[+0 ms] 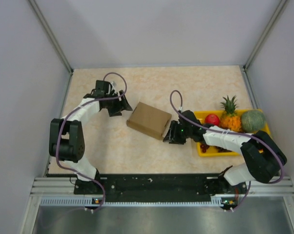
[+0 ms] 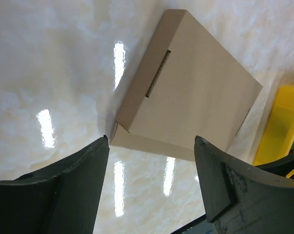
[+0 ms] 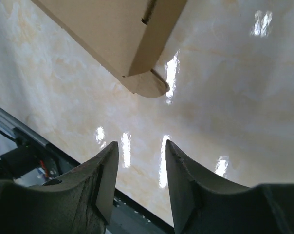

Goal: Fold the paper box

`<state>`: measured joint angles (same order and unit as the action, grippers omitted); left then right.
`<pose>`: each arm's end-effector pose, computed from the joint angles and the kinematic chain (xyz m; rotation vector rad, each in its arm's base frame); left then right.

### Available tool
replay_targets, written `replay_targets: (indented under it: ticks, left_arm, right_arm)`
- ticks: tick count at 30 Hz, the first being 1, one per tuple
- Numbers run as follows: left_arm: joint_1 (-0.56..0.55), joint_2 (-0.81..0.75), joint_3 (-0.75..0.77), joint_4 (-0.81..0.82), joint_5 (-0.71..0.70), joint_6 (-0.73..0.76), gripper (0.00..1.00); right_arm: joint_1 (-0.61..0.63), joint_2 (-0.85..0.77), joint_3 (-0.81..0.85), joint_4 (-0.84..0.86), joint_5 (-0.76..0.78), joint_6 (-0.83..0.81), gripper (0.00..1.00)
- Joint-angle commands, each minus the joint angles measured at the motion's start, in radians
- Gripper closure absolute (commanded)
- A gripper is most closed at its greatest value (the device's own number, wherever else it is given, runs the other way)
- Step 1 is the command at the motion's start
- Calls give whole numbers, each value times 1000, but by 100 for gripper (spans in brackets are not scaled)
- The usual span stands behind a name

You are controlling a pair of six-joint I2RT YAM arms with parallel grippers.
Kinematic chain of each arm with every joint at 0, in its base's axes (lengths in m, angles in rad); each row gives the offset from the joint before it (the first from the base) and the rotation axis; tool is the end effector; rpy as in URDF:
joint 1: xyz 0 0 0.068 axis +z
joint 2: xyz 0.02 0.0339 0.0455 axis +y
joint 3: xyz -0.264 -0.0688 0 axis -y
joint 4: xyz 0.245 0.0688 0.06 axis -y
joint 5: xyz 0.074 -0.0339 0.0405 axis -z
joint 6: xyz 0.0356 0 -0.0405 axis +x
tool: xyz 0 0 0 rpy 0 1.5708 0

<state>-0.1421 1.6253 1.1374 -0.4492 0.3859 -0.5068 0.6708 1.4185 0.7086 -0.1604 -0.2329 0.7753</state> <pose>0.3369 -0.0617 0.2290 -0.3033 2.5507 -0.7427 0.2102 0.1773 0.1772 0.0251 2.6338 0.8669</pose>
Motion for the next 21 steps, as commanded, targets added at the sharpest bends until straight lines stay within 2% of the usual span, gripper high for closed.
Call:
replay_targets:
  ticks: [1, 4, 6, 9, 15, 21]
  left_arm:
    - [-1, 68, 61, -23, 56, 113, 25]
    - [-1, 113, 62, 42, 125, 132, 26]
    - [-4, 194, 114, 38, 168, 142, 27]
    - [-31, 243, 127, 50, 200, 137, 27]
    - [-63, 240, 102, 37, 102, 125, 30]
    - [-67, 171, -17, 118, 74, 51, 40]
  right_arm:
    - [-4, 0, -87, 270, -22, 334, 57]
    - [0, -1, -142, 344, 27, 451, 69]
    - [-2, 5, -143, 341, 73, 473, 71]
    - [0, 45, -143, 389, 92, 499, 72]
    - [0, 71, -156, 384, 102, 528, 71]
    - [-5, 71, -193, 378, 141, 553, 71]
